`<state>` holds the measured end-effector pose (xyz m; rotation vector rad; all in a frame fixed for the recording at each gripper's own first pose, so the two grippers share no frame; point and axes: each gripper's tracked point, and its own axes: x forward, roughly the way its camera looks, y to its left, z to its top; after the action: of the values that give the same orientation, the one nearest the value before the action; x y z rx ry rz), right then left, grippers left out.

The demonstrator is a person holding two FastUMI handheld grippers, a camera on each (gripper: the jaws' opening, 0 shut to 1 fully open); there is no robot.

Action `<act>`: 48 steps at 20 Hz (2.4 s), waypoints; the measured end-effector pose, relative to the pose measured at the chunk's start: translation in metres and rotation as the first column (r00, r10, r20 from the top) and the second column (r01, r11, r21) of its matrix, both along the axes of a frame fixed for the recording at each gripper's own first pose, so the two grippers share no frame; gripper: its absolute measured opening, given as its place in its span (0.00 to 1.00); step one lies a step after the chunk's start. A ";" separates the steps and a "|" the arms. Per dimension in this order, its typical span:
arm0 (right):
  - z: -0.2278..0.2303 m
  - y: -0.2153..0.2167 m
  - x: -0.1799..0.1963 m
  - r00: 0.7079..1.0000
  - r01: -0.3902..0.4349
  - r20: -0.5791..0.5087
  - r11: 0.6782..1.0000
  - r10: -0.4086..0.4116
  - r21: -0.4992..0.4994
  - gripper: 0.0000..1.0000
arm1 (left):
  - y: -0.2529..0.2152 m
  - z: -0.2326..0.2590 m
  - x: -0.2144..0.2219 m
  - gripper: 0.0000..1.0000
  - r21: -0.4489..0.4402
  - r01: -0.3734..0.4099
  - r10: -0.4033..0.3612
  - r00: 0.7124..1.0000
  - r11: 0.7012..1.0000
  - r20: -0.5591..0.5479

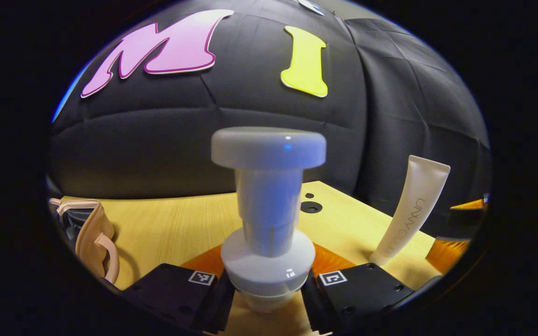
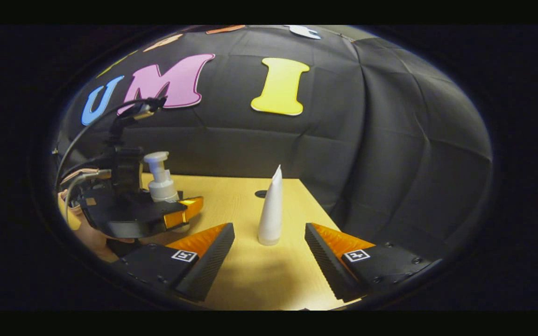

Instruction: First open the suitcase, pack the skin care products into it, and then close the suitcase.

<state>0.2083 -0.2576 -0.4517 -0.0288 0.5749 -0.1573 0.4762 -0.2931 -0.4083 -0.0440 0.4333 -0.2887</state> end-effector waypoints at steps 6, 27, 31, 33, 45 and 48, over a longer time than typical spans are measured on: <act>-0.020 0.002 0.025 0.998 0.063 -0.005 0.998 -0.062 0.017 0.97 | 0.033 0.002 -0.017 0.63 -0.010 -0.051 0.051 0.998 0.999 -0.032; -0.067 -0.019 0.078 0.988 0.153 -0.036 0.988 -0.152 0.019 0.35 | 0.105 0.007 -0.070 0.63 -0.027 -0.128 0.126 0.990 0.991 -0.071; -0.053 0.002 0.079 0.997 0.082 -0.009 0.996 -0.081 0.022 0.37 | 0.113 0.009 -0.071 0.63 -0.037 -0.156 0.153 0.986 0.987 -0.066; -0.030 0.012 0.082 0.998 0.056 0.034 0.998 -0.057 0.022 0.36 | 0.116 0.023 -0.073 0.63 -0.056 -0.158 0.156 0.986 0.986 -0.052; 0.090 0.140 0.072 0.972 -0.142 0.198 0.988 0.128 0.060 0.36 | 0.238 0.133 -0.098 0.63 -0.086 -0.269 0.271 0.962 0.959 0.016; 0.105 0.176 0.067 0.964 -0.172 0.219 0.983 0.152 0.072 0.36 | 0.302 0.120 -0.105 0.63 -0.020 -0.322 0.322 0.947 0.946 -0.015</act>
<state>0.2751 -0.0819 -0.3463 0.0284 0.3626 0.0258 0.3708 0.0087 -0.2880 -0.1370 0.4268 0.0296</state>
